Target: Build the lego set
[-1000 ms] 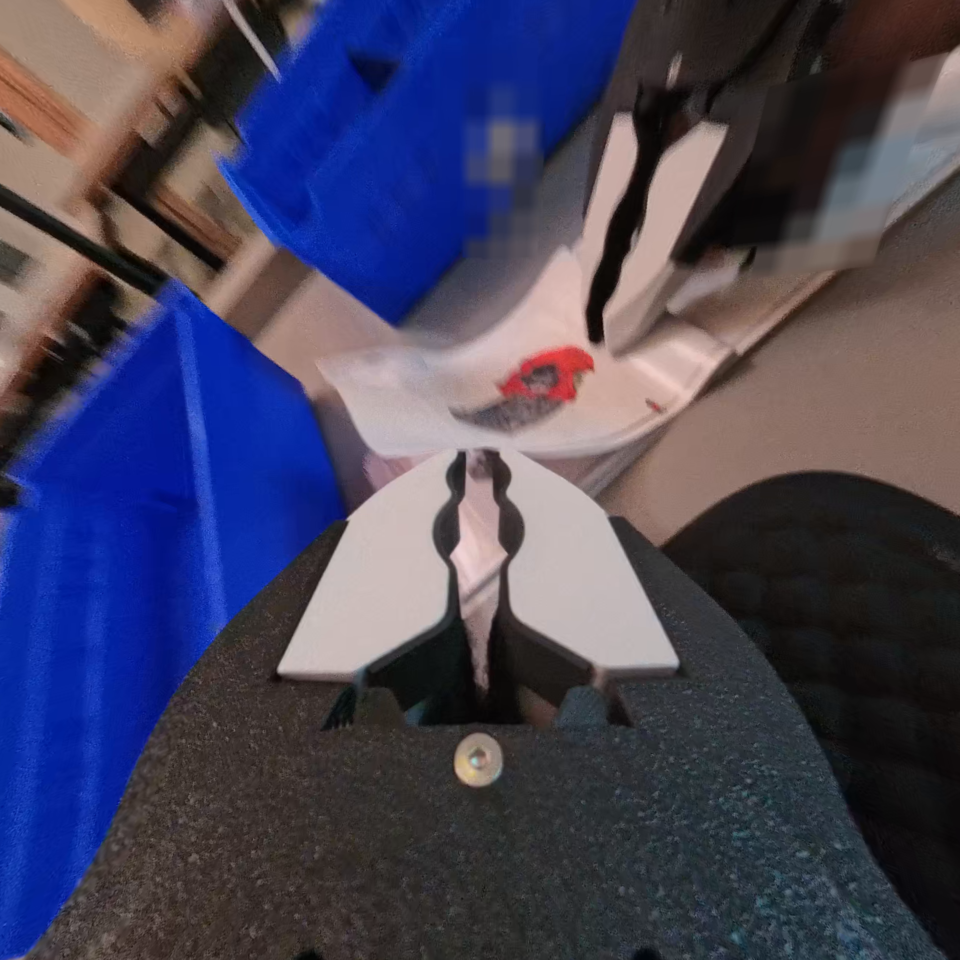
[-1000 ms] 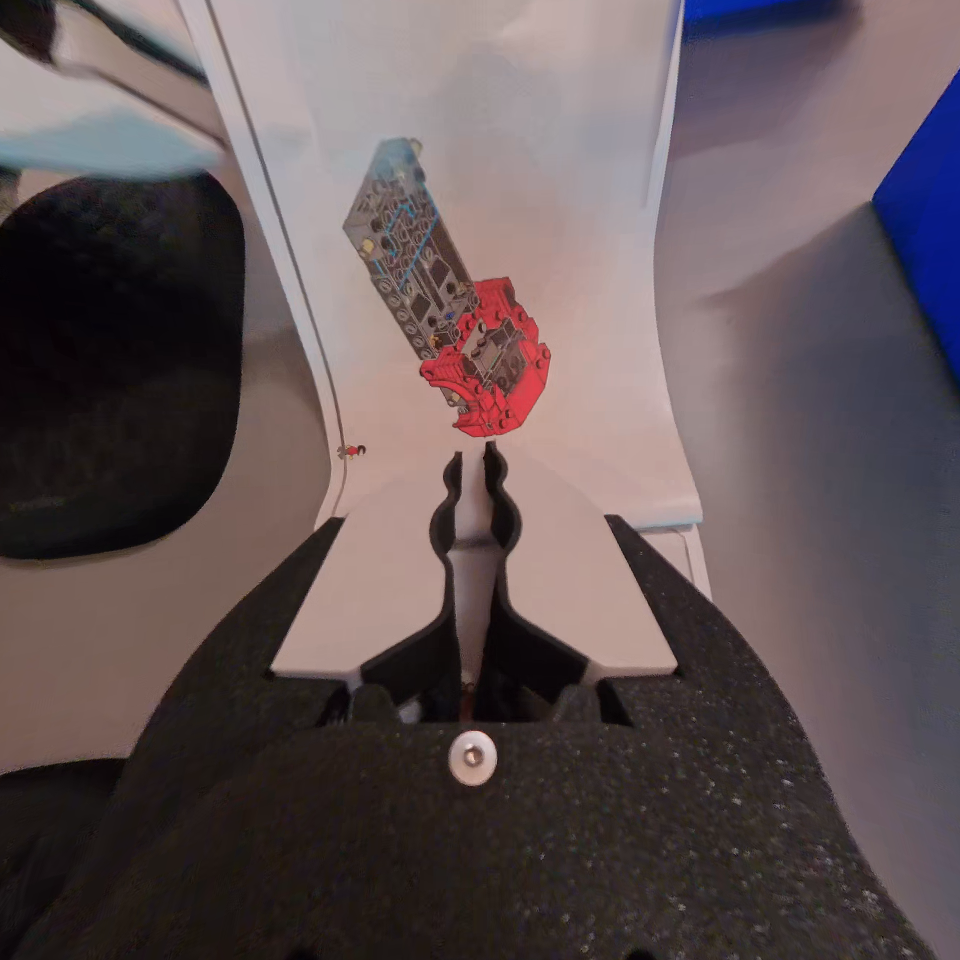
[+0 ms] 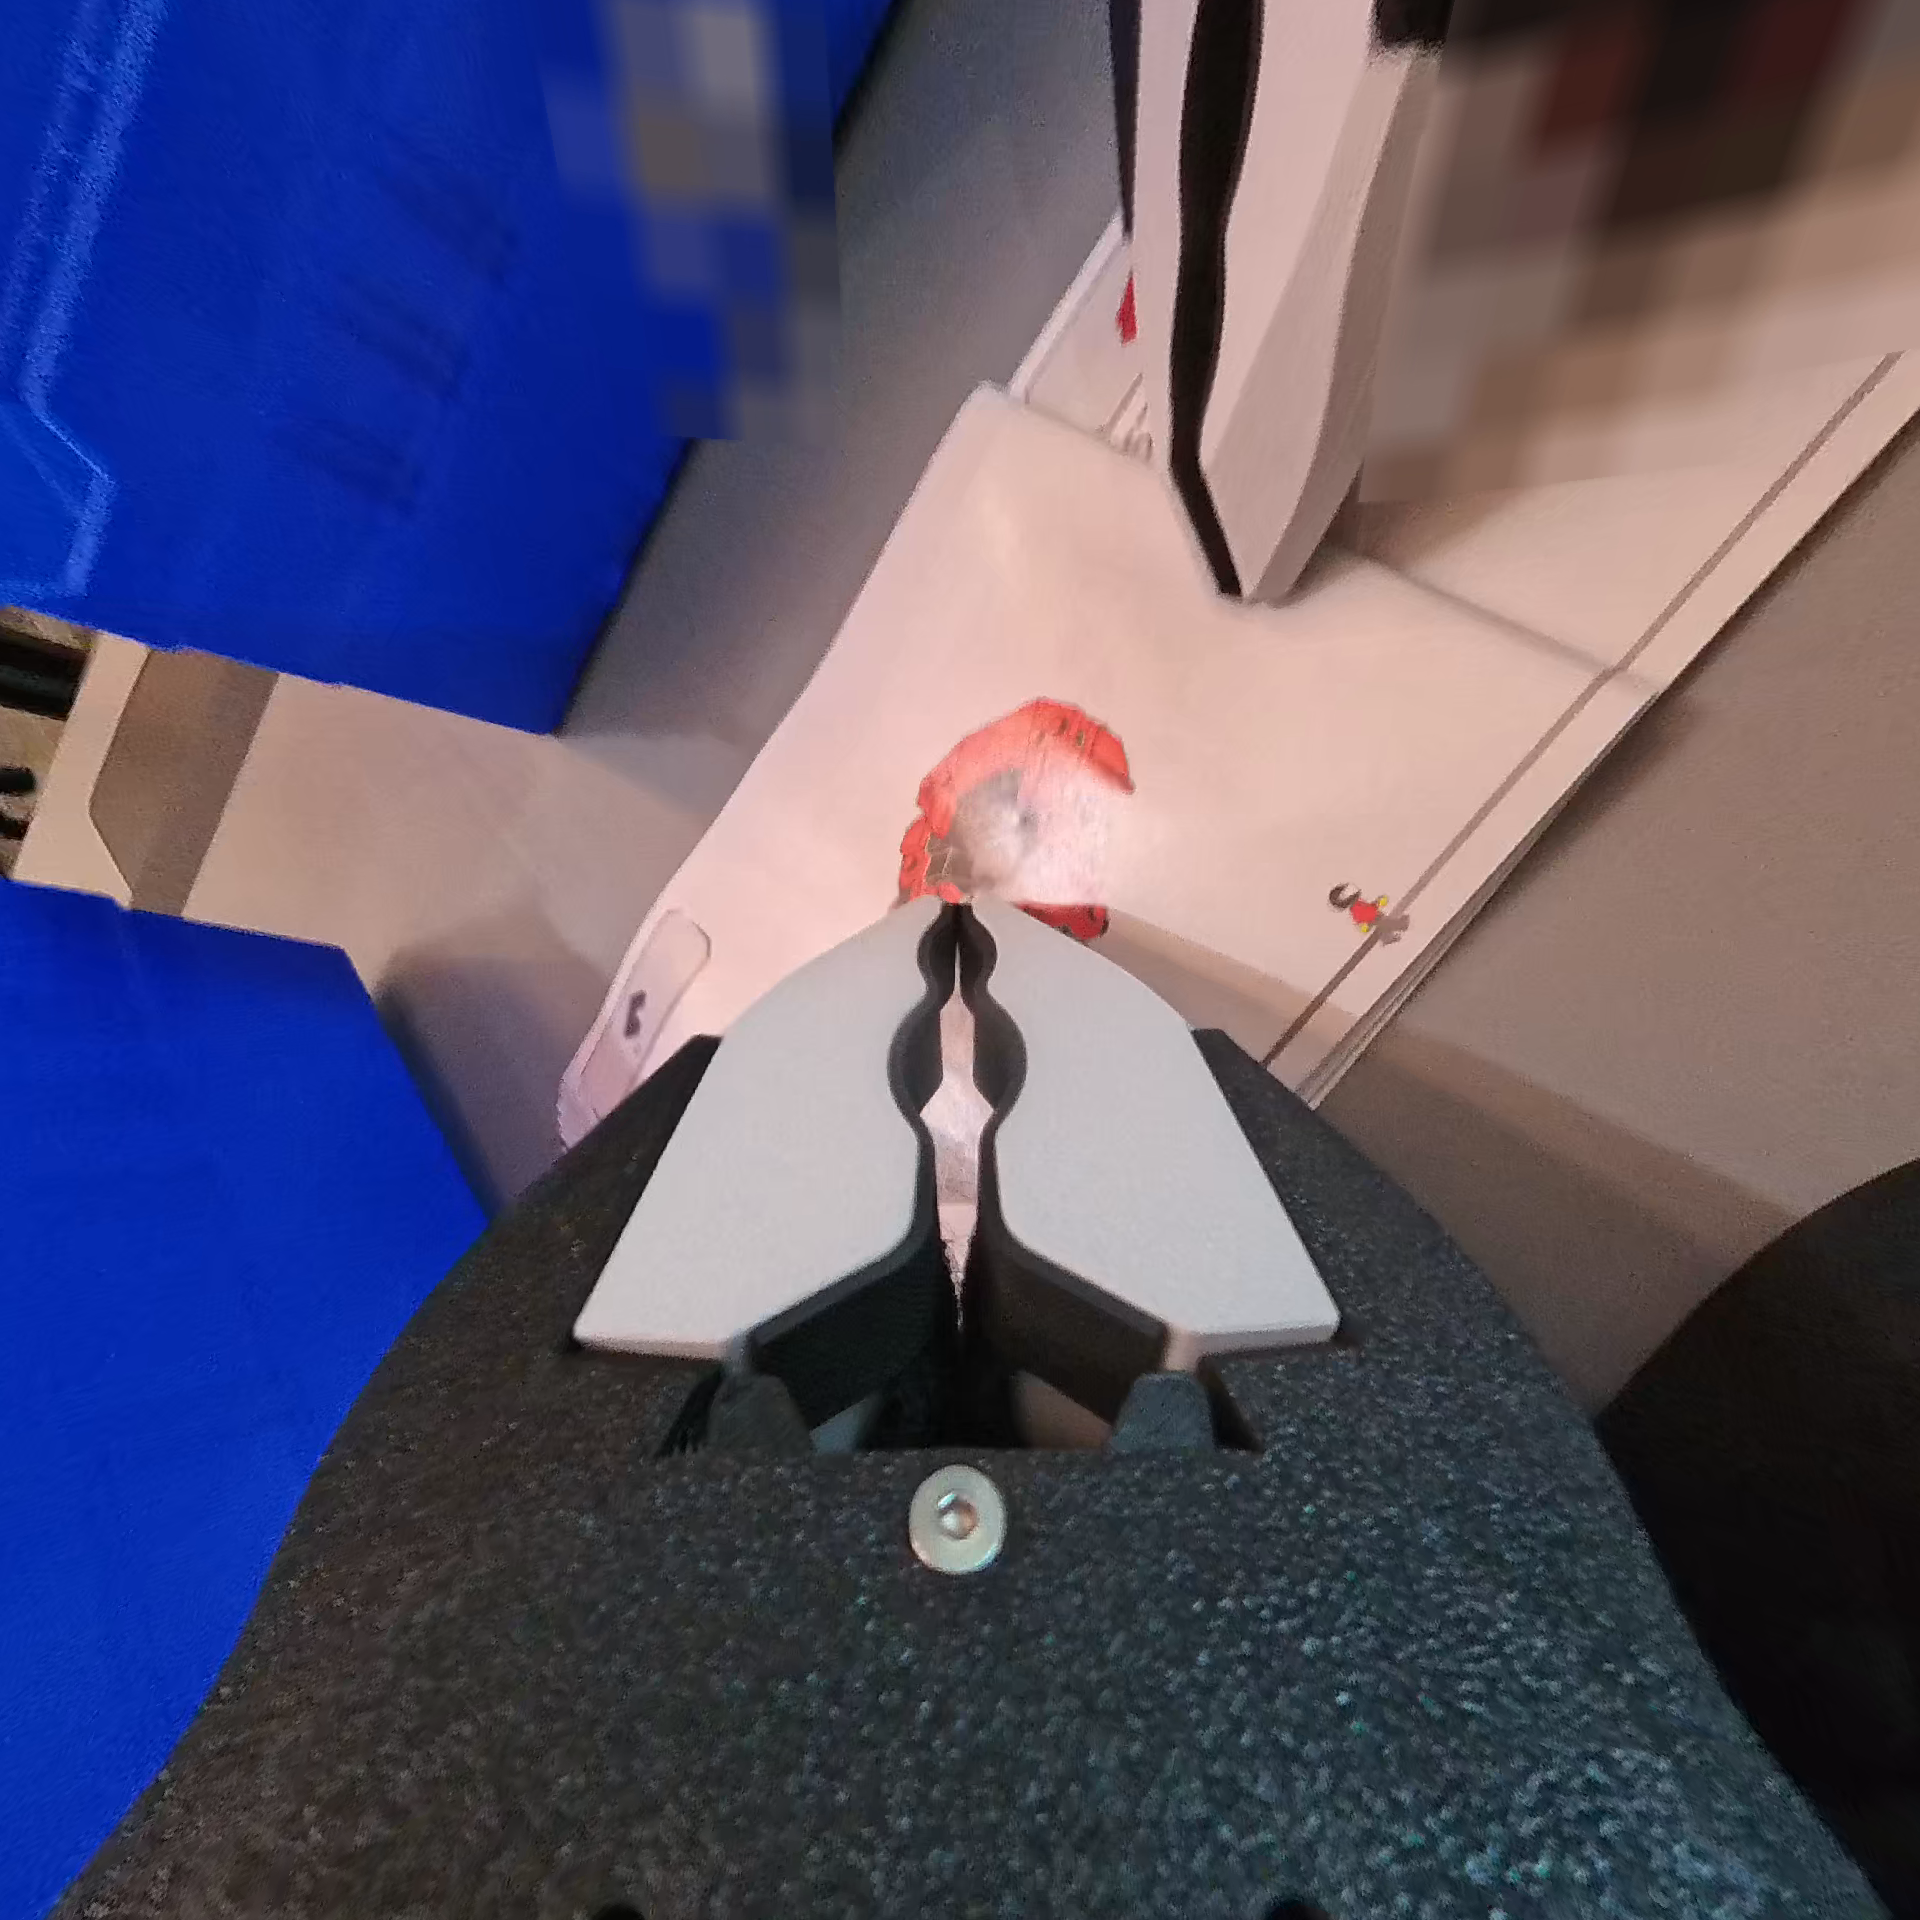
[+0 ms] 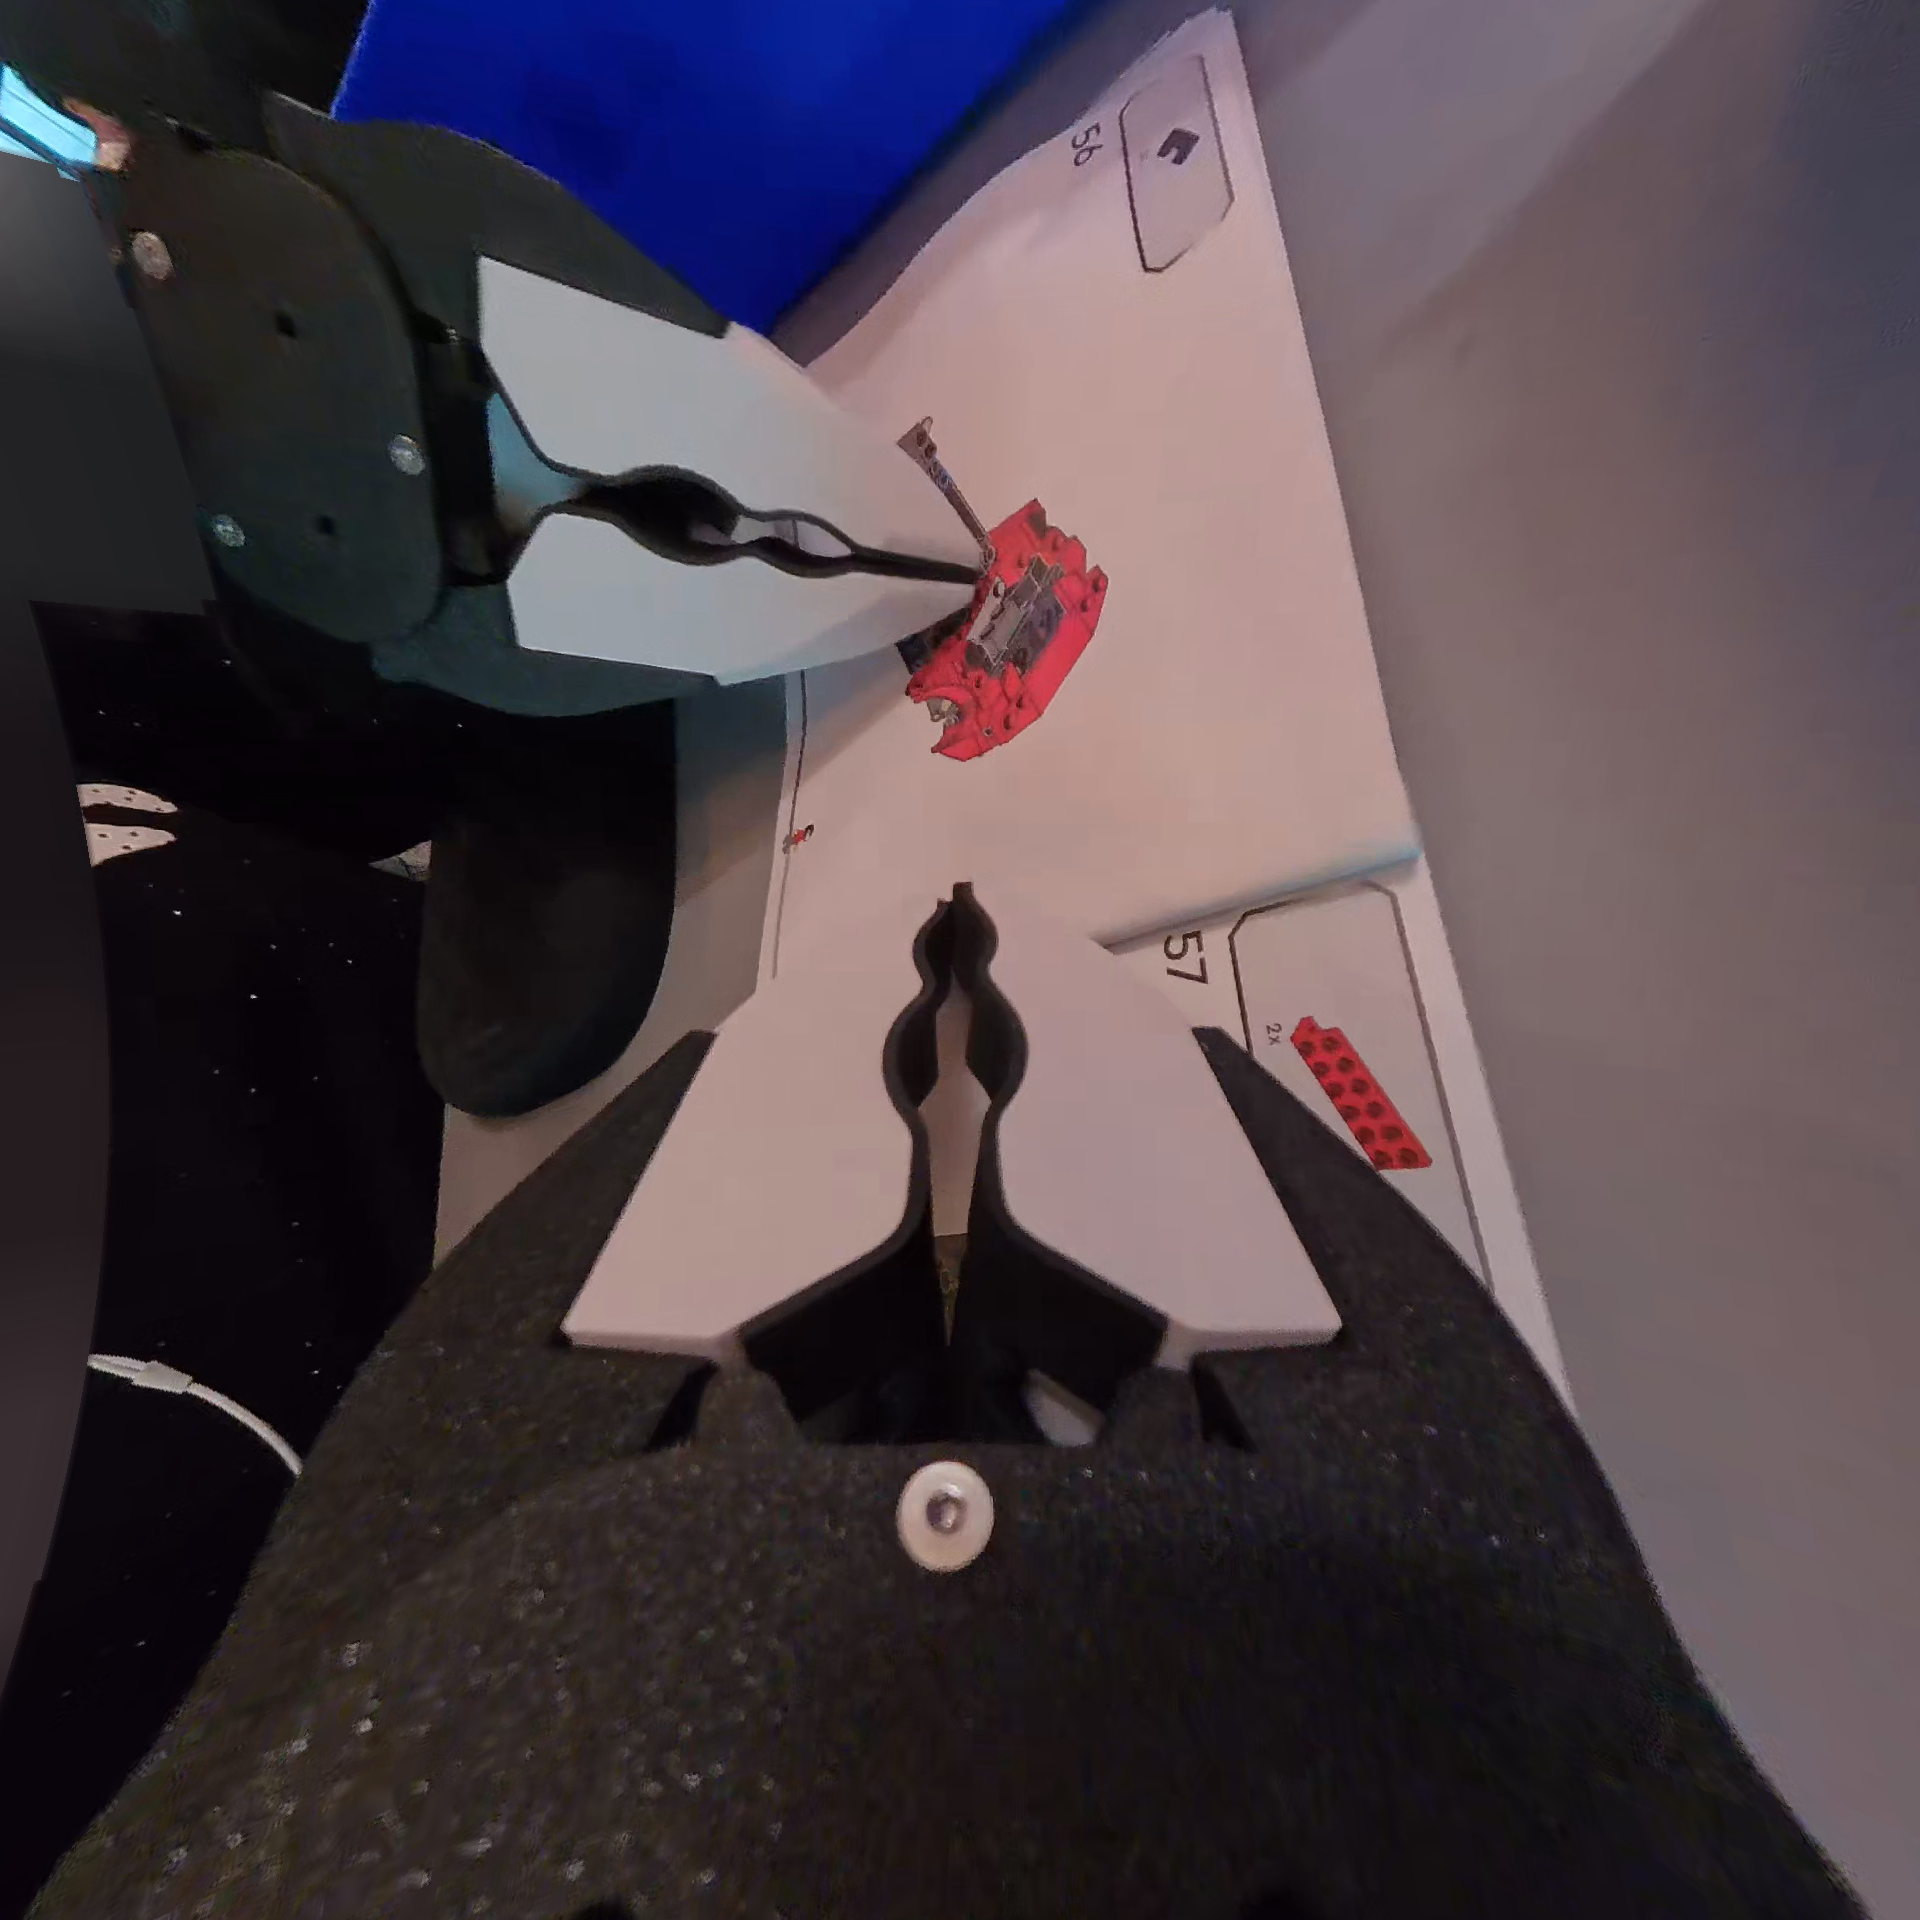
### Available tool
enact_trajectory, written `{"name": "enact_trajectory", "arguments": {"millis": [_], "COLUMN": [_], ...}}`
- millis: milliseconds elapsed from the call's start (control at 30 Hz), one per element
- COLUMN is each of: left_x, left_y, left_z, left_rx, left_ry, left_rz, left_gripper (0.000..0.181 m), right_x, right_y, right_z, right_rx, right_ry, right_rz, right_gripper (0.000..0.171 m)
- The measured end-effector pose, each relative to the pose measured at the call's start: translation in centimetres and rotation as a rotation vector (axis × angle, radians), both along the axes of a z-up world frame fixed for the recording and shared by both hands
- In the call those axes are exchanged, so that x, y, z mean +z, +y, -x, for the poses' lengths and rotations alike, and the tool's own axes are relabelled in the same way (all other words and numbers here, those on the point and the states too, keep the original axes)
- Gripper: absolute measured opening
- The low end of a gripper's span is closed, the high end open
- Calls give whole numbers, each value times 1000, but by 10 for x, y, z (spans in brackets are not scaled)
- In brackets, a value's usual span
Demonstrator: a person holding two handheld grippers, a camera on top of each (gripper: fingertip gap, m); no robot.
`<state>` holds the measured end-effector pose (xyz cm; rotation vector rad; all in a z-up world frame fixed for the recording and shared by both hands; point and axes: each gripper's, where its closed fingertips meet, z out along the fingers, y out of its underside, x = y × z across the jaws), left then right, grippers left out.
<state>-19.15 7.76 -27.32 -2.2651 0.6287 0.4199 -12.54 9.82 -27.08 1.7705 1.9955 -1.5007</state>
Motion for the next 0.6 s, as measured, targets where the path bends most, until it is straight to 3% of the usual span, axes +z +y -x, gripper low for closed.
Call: {"name": "enact_trajectory", "arguments": {"millis": [33,100,167,300,400,600], "left_x": [7,25,21,0,0,0], "left_y": [3,7,3,-3,-4,-3], "left_z": [-7,-52,-86,-87,-87,-85], "left_rx": [-39,-262,-401,-394,-395,-392], "left_ry": [-21,-158,-260,-372,-402,-394], "left_rz": [-30,-97,-14,191,191,174], "left_gripper": [0,0,0,0,0,0], "right_x": [0,0,-1,-1,0,-3], "right_y": [0,0,0,0,2,41], "right_z": [0,0,-1,-2,-1,16], "right_rx": [-1,0,1,-9,-34,-249], "right_ry": [-2,-3,-8,-42,-92,-95], "right_rz": [3,5,12,61,125,126], "right_gripper": [0,0,0,0,0,0]}}
